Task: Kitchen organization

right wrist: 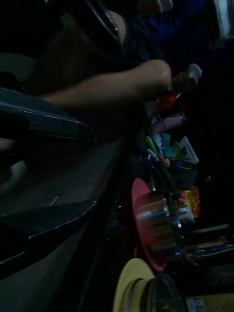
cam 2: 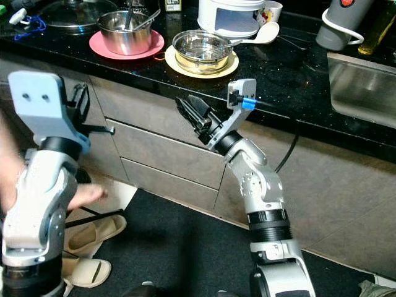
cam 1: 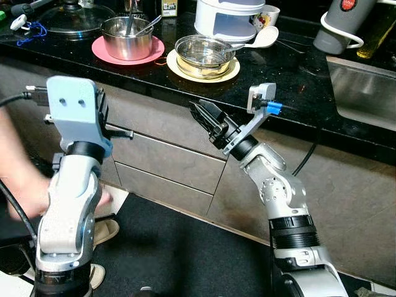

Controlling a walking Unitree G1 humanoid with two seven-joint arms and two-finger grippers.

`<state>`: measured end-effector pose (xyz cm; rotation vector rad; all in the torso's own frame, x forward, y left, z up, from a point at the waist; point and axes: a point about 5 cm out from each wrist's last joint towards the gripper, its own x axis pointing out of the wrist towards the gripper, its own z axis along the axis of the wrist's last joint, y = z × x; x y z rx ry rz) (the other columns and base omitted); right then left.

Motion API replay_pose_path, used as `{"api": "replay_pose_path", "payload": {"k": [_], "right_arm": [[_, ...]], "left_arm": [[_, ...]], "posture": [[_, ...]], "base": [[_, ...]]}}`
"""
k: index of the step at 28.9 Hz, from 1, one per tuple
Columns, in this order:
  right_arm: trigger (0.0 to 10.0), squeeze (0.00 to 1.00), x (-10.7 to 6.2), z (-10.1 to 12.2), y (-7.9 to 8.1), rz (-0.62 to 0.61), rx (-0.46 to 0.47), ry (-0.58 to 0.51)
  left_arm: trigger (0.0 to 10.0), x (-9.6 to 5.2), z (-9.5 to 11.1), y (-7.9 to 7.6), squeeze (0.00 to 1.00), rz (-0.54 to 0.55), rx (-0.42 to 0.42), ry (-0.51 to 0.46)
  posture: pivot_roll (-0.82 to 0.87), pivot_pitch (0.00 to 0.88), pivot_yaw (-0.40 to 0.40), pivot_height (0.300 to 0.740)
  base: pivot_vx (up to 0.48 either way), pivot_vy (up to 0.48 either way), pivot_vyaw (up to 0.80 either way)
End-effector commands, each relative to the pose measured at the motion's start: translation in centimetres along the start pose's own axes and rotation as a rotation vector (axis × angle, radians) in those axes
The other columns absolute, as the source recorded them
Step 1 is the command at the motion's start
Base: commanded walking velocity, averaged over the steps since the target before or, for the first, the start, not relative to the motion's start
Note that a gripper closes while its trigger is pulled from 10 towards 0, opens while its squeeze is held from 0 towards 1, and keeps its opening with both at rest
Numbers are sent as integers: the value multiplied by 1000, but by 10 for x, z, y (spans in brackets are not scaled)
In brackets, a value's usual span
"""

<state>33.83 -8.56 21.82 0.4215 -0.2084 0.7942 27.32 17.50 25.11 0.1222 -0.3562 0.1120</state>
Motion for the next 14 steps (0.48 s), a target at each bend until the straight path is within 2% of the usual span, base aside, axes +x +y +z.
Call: {"api": "replay_pose_path", "payload": {"k": [1, 12, 14], "right_arm": [[10000, 0, 0, -1, -4, -26, -9, -2], [10000, 0, -5, -18, -5, -40, -50, 54], [10000, 0, -14, -30, -9, -61, -61, 79]], "left_arm": [[10000, 1, -3, -1, 0, -15, 27, 3], [10000, -9, -27, -16, 0, -77, 23, 71], [10000, -14, -39, -20, 0, -101, 17, 86]], "posture": [[86, 50, -54, 732], [71, 57, -47, 732], [64, 58, -42, 732]], "base": [[0, 0, 0], [0, 0, 0], [0, 0, 0]]}}
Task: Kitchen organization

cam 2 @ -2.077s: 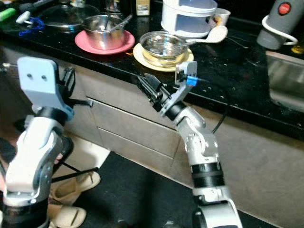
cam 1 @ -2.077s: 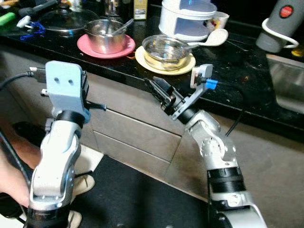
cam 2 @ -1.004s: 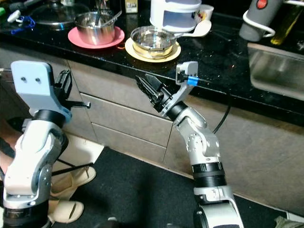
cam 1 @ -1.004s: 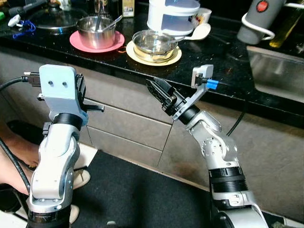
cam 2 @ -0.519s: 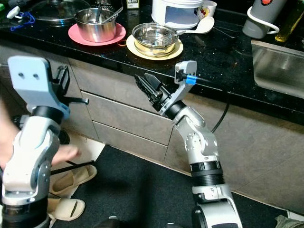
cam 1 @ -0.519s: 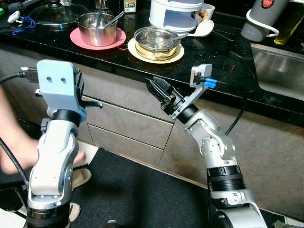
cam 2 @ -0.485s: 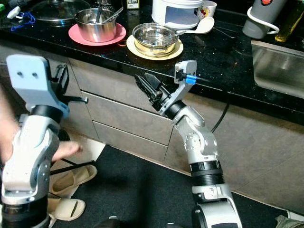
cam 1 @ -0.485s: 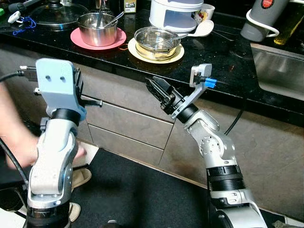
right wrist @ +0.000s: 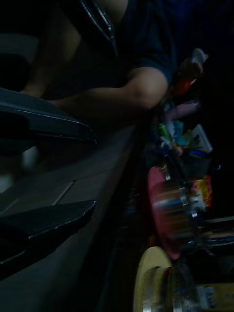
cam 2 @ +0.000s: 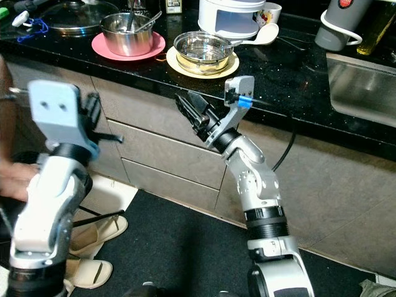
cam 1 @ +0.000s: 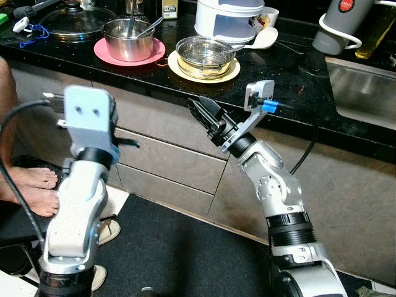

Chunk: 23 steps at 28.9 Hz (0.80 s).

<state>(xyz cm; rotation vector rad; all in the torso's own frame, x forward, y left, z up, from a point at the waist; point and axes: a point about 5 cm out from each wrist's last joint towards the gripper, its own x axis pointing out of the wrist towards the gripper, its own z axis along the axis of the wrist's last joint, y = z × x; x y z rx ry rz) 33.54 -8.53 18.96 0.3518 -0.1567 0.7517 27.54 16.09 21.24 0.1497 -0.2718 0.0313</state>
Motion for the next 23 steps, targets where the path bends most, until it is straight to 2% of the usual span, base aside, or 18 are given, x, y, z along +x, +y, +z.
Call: {"api": "replay_pose_path", "payload": {"k": [1, 5, 6, 9, 10, 13, 17, 23], "right_arm": [[10000, 0, -6, -8, -4, -18, -10, 19], [10000, 0, -21, -21, -4, 8, 7, 30], [10000, 0, -21, -21, -4, 8, 7, 30], [10000, 0, -33, -39, -2, 13, 26, 93], [10000, 0, -33, -39, -2, 13, 26, 93], [10000, 0, -36, -47, 0, 14, 40, 113], [10000, 0, -36, -47, -2, 5, 46, 115], [10000, 0, -43, -45, -14, -51, 112, 91]], "left_arm": [[10000, -2, -9, -4, 0, -20, 8, 21], [10000, -14, -33, -14, 0, -67, -15, 90], [10000, -14, -33, -14, 0, -67, -15, 90], [10000, -33, -50, -30, 0, -165, -28, 156], [10000, -33, -50, -30, 0, -165, -28, 156], [10000, -47, -59, -40, 0, -213, -35, 194], [10000, -47, -61, -40, 0, -208, -43, 199], [10000, -45, -69, -35, 0, -169, -101, 212]], "posture": [[62, 58, -41, 732], [64, 50, -49, 732], [64, 50, -49, 732], [65, 44, -63, 732], [65, 44, -63, 732], [64, 53, -67, 732], [62, 52, -68, 732], [32, 62, -58, 732]], "base": [[0, 0, 0], [0, 0, 0], [0, 0, 0], [0, 0, 0], [0, 0, 0], [0, 0, 0], [0, 0, 0], [0, 0, 0]]}}
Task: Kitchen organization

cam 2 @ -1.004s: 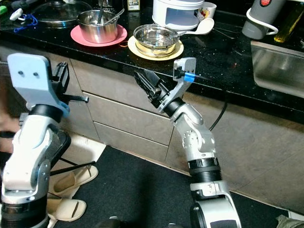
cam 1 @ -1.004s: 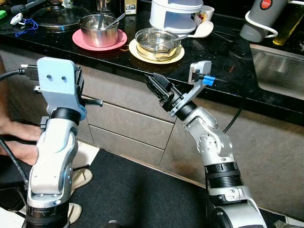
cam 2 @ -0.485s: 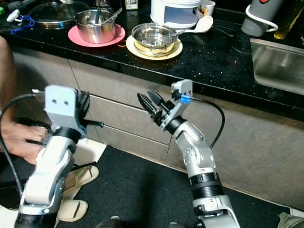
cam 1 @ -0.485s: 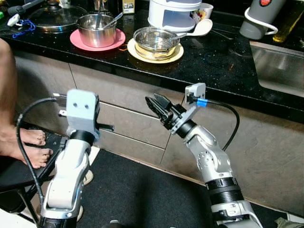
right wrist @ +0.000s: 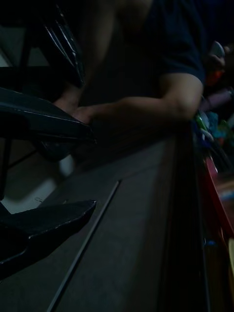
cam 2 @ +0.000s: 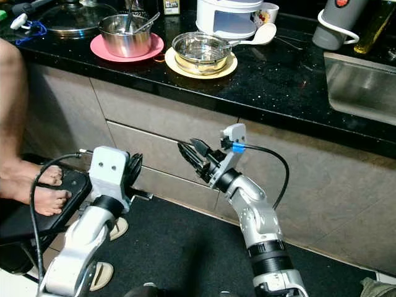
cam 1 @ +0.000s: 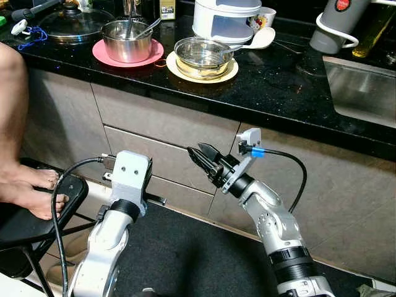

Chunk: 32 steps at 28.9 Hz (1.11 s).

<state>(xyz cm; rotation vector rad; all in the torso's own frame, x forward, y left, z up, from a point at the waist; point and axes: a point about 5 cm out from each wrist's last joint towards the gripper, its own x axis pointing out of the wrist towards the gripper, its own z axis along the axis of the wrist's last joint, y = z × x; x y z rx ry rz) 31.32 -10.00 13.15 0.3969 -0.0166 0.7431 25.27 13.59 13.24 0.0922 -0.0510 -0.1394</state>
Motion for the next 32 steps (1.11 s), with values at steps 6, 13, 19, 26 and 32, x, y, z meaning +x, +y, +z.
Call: {"api": "replay_pose_path", "payload": {"k": [6, 13, 19, 26, 32], "right_arm": [[10000, 0, -5, 8, -2, 2, 43, -48], [10000, 0, -6, 12, 0, 48, 70, -68], [10000, 0, 2, 24, 7, 112, 75, -90], [10000, 373, 23, 52, 22, 177, 54, -162], [10000, 1000, 32, 67, 30, 239, 50, -202]], "left_arm": [[10000, -3, -1, 2, 0, 23, -40, -9], [10000, -4, 0, 1, 0, 31, -27, -22], [10000, -3, 1, 0, 0, 45, -2, -14], [10000, -3, 5, 2, 0, 85, 9, -31], [10000, -6, 9, 13, 1000, 165, -45, -72]], "posture": [[22, 75, -40, 732], [21, 76, -41, 732], [26, 74, -43, 732], [35, 68, -50, 732], [46, 66, -58, 732]], "base": [[0, 0, -133], [0, 0, -800], [0, 0, -800], [0, 0, 0], [0, 0, 0]]}}
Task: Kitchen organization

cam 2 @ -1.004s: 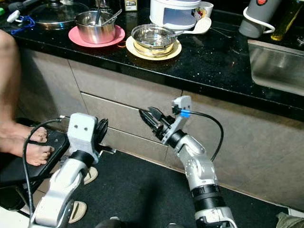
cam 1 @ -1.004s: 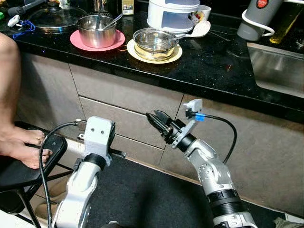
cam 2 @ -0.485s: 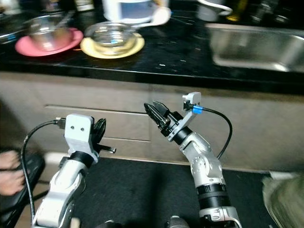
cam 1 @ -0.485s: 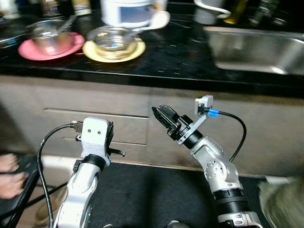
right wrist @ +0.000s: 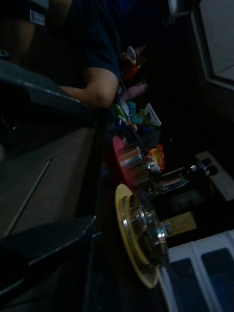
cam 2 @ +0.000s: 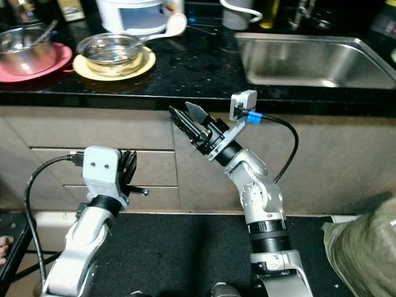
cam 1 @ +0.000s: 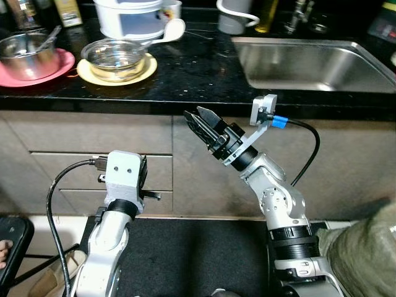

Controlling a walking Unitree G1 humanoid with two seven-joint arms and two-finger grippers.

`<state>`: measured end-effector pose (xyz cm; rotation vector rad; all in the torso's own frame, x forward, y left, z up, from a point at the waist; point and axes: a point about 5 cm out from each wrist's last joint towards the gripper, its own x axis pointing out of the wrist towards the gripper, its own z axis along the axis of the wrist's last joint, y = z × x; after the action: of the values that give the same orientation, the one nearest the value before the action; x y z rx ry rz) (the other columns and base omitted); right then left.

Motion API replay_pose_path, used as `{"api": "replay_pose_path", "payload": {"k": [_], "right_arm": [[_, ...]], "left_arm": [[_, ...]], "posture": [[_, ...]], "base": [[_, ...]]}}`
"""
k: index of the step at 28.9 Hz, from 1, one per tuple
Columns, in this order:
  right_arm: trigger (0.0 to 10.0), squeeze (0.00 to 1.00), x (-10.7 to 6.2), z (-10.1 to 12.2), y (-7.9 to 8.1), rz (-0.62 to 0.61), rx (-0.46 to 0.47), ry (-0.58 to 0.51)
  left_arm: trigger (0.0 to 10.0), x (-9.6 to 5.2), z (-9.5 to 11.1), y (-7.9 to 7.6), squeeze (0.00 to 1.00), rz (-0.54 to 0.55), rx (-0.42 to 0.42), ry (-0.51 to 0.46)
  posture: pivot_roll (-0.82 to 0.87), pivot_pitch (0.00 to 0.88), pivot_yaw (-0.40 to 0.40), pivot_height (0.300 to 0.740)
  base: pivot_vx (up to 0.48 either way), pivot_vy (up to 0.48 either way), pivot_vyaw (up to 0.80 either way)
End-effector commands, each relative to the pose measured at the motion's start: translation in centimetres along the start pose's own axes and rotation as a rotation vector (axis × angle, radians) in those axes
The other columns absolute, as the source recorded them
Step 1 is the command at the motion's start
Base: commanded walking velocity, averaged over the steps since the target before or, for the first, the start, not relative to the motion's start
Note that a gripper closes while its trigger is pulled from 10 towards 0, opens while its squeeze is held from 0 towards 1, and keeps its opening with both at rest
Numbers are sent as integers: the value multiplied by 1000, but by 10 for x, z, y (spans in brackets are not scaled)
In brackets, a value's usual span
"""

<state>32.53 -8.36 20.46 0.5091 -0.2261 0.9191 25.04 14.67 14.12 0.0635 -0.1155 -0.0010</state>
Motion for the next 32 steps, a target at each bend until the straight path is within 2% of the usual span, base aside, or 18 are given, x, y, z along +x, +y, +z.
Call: {"api": "replay_pose_path", "payload": {"k": [1, 10, 19, 20, 21, 32], "right_arm": [[10000, 1000, 2, 4, 2, 21, 9, -12], [10000, 1000, 4, 0, 6, 22, 17, -1], [10000, 1000, 7, -5, 2, -52, -11, 19], [10000, 918, 7, -6, 0, -65, -18, 24], [10000, 0, 8, -6, -1, -75, -23, 28], [10000, 0, 11, -6, -2, -75, -40, 44]], "left_arm": [[10000, -2, 1, 2, 1000, 24, -25, -11], [10000, -4, 2, 4, 1000, 36, -9, -8], [10000, -9, -2, 11, 1000, 84, -5, 29], [10000, -10, -3, 11, 1000, 94, 5, 36], [10000, -11, -3, 11, 0, 99, 11, 40], [10000, -12, -4, 10, 0, 108, 17, 42]], "posture": [[46, 66, -58, 732], [48, 70, -52, 732], [63, 66, -50, 732], [65, 64, -49, 732], [65, 63, -49, 732], [71, 54, -52, 732]], "base": [[0, 0, 0], [0, 0, 0], [0, 0, 0], [0, 0, 0], [0, 0, 0], [46, 0, 0]]}}
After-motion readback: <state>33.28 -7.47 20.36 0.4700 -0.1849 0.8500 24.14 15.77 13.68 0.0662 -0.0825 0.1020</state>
